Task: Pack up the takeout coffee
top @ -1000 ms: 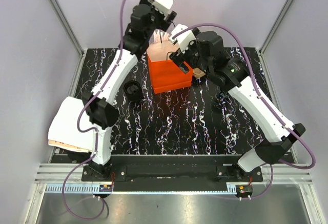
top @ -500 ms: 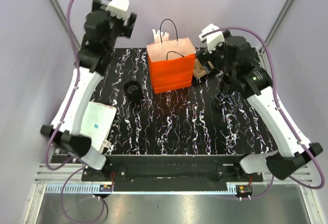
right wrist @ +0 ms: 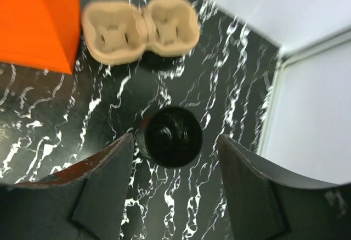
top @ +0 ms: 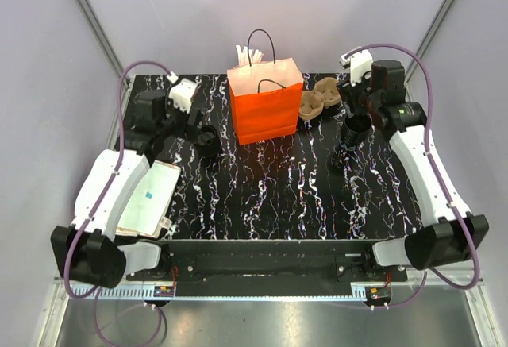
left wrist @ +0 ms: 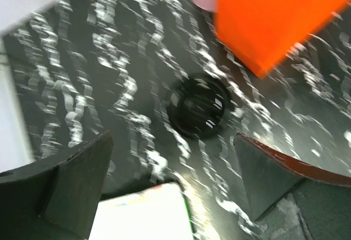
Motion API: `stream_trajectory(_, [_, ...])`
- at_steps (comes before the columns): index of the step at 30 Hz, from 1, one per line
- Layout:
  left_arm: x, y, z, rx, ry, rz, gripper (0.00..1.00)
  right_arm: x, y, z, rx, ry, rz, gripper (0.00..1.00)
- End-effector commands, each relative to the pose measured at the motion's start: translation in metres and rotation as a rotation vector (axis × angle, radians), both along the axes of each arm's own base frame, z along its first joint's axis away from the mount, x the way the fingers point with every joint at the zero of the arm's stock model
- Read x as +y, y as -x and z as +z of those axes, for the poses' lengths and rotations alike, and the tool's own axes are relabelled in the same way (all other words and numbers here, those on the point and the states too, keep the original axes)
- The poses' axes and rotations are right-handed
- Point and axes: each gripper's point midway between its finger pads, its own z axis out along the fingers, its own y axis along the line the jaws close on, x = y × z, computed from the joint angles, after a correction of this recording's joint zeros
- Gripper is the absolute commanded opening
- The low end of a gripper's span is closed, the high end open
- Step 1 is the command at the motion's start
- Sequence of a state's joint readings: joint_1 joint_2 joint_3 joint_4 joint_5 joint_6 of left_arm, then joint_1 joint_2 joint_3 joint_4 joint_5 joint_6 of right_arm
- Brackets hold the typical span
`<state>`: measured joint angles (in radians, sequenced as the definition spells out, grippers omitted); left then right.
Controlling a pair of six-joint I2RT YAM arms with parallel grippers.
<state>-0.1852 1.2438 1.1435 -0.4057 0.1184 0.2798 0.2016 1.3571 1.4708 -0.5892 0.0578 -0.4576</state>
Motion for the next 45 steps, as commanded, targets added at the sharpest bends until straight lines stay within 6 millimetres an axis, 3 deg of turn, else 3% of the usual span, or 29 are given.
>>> stream_trajectory(1, [-0.025,0.016,0.038,-0.126,0.157,-0.122,0.99,-0.003,-0.017,-0.029,0.094,-0.09,0.016,0.66])
stream_trajectory(6, [-0.044,0.028,0.018,-0.036,0.251,-0.187,0.99,0.001,-0.022,-0.063,0.189,-0.107,0.018,0.59])
stream_trajectory(15, [-0.056,0.041,-0.021,0.041,0.27,-0.267,0.99,-0.009,-0.029,-0.096,0.28,-0.135,-0.047,0.43])
stream_trajectory(27, [-0.058,0.045,-0.022,0.039,0.279,-0.286,0.99,-0.011,-0.024,-0.124,0.412,-0.197,-0.047,0.39])
stream_trajectory(38, [-0.058,0.043,-0.025,0.041,0.28,-0.28,0.99,-0.007,-0.023,-0.134,0.447,-0.213,-0.031,0.38])
stream_trajectory(45, [-0.058,0.044,-0.024,0.037,0.28,-0.28,0.99,-0.005,-0.024,-0.136,0.454,-0.222,-0.025,0.31])
